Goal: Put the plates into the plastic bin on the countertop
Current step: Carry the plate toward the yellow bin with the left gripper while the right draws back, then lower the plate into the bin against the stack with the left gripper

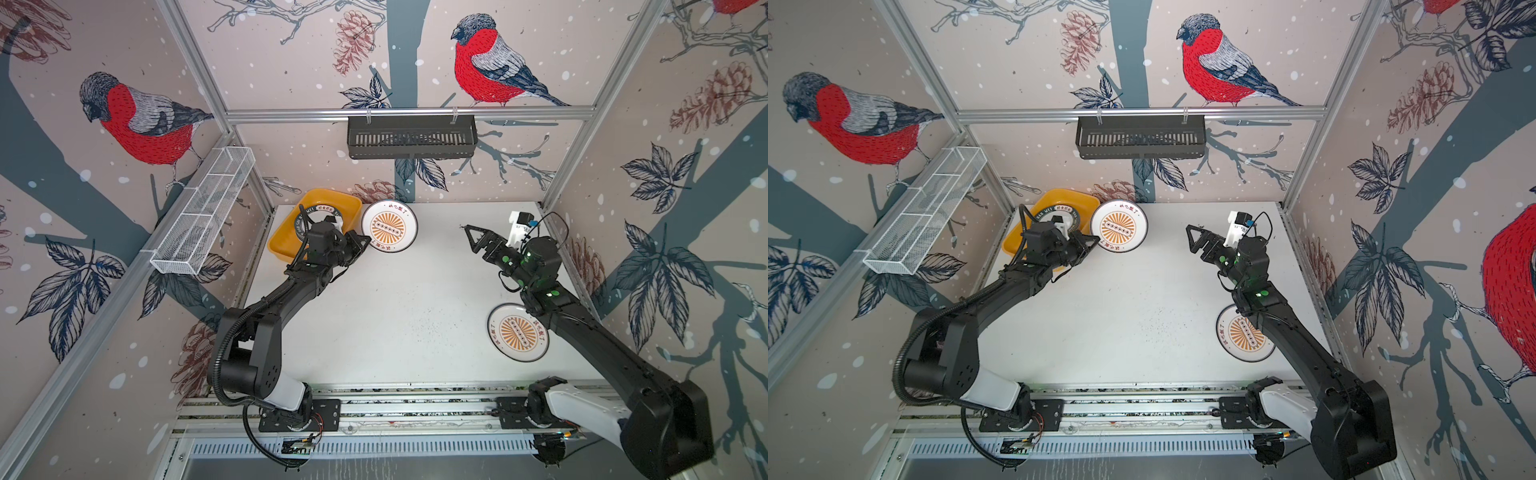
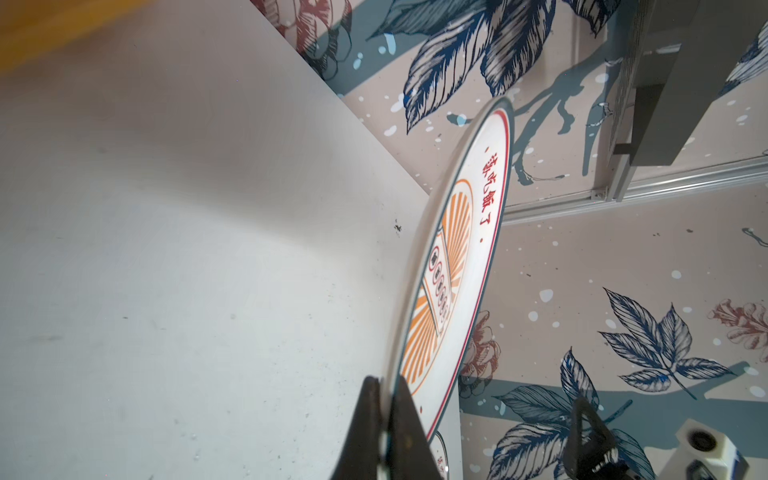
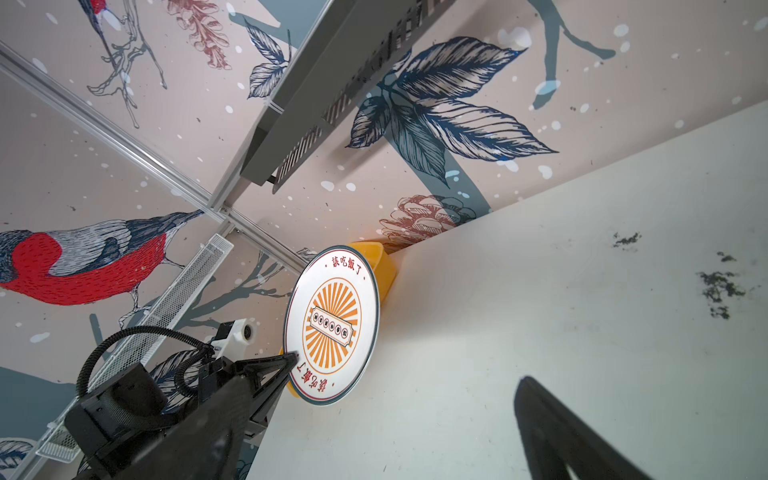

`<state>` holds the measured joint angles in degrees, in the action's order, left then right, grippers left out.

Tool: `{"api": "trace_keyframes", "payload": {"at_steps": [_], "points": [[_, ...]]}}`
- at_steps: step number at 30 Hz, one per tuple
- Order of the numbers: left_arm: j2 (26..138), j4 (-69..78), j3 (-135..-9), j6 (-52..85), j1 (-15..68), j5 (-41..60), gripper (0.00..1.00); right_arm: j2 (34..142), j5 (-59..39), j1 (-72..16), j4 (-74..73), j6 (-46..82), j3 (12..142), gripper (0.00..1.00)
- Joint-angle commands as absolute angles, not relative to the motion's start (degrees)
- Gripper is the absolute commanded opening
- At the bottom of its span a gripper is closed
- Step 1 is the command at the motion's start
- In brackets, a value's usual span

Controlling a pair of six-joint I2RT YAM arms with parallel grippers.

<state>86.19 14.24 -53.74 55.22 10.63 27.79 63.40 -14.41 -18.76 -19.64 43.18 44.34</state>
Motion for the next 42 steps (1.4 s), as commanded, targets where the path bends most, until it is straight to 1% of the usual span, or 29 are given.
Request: {"api": "trace_keyframes", "payload": {"at_steps": [1, 7, 11, 15, 24, 31, 41, 42], "points": [[84.56, 12.21, -54.02, 52.42, 8.21, 27.25, 0.00, 64.39, -13.27, -21.01, -22.85, 38.12, 46.78, 1.00], [83.91, 9.24, -54.44, 50.54, 1.91, 27.68, 0.00, 66.94, -13.69, -27.04, -21.62, 32.07, 50.17, 1.00], [85.56, 11.02, -54.32, 51.59, -2.29, 28.93, 0.00, 67.32, -15.92, -29.88, -22.56, 30.13, 49.85, 1.00], [88.83, 12.97, -55.84, 52.58, -5.59, 29.97, 0.00, 67.99, -18.27, -32.05, -22.55, 28.32, 50.79, 1.00], [97.84, 16.22, -61.55, 55.50, -12.49, 31.83, 0.00, 69.48, -16.72, -34.52, -21.46, 27.36, 53.04, 1.00], [104.34, 16.18, -66.85, 56.51, -14.80, 32.34, 0.00, 70.19, -16.52, -35.13, -20.29, 27.20, 53.92, 1.00], [112.74, 15.31, -73.35, 58.52, -15.64, 32.21, 0.00, 71.54, -13.40, -35.68, -19.38, 28.10, 55.46, 1.00], [113.53, 15.00, -73.98, 58.54, -15.66, 32.02, 0.00, 72.98, -12.61, -35.68, -18.50, 28.12, 56.01, 1.00]]}}
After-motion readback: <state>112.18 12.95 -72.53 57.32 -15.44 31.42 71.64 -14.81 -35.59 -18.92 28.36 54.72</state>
